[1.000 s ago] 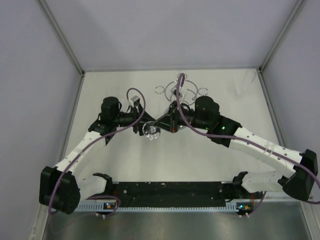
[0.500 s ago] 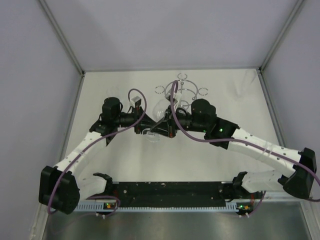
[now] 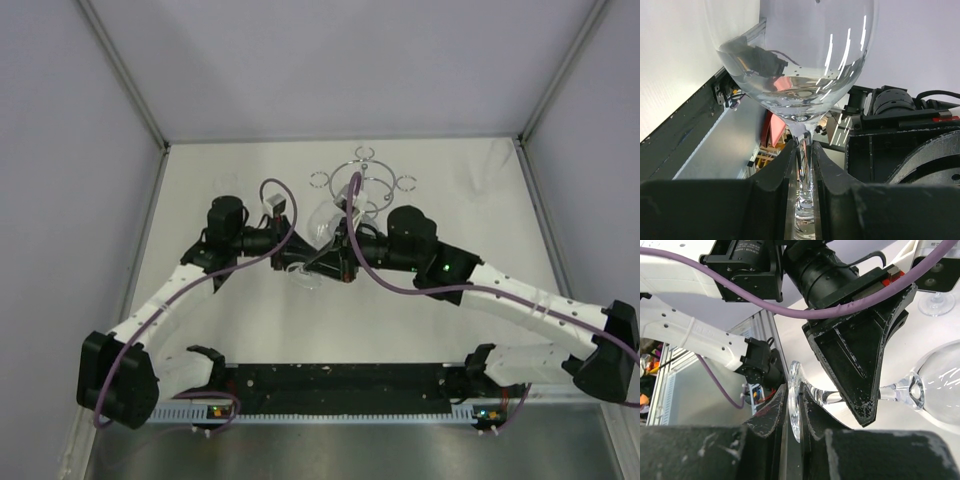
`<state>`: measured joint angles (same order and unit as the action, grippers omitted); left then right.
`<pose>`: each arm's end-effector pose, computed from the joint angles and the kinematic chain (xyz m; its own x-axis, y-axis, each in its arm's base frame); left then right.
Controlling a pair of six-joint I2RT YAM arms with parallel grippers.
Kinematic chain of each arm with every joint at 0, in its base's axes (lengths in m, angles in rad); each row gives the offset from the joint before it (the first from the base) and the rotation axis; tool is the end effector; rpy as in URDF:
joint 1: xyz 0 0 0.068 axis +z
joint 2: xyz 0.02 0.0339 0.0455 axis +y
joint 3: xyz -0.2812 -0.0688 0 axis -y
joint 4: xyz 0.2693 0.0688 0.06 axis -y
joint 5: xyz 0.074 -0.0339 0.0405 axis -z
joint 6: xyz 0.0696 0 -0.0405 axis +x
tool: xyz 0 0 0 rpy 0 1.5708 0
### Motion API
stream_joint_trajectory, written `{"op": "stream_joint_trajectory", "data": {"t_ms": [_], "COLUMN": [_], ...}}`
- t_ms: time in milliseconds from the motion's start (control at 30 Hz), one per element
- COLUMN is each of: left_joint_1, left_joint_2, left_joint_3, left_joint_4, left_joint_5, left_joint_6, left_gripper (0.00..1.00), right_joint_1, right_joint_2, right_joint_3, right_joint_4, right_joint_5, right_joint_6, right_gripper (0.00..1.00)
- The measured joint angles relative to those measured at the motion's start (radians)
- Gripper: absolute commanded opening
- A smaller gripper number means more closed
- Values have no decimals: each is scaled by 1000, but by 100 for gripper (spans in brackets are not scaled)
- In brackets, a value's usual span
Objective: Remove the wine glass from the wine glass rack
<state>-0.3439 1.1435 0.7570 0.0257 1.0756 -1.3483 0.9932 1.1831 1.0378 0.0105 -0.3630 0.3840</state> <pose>0.2389 -0.1506 0.2857 -0.9855 -0.1394 0.0965 -0.1178 0.1536 -0.9811 0.1576 0.2871 0.3755 -0.4334 -0.0236 -0.9009 -0.8768 0.2421 0.4155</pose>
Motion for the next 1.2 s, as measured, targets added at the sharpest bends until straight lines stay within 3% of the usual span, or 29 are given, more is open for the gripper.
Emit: {"op": "stream_joint_trajectory", "data": {"t_ms": [133,300,500,767,967,1200], "left_joint_1": [-2,5,4,2,-19,-81], "left_joint_2": [-17,-58,-84,-156,-190,-222], "left_joint_3": [-16,-85,-97,-94,-65,-23], "left_joint_4": [-39,-118,-226,-310,-329,-335], "left_joint_5": [-3,3,7,64,142,188], "left_joint_6": [63,136,224,379,507,605], "left_gripper": [0,0,0,0,0,0], "right_joint_1": [2,2,2,-50,-180,-211], "right_joint_2": [-18,-55,-105,-216,-310,-293], "right_joint_3": [-24,-30,-28,-6,1,58], "right_joint_4": [-11,-28,-94,-320,-422,-487], "right_joint_5": [-2,13,61,211,179,73], "right_joint_6": [8,20,18,12,26,18], "right_gripper": [38,55,60,65,71,72]}}
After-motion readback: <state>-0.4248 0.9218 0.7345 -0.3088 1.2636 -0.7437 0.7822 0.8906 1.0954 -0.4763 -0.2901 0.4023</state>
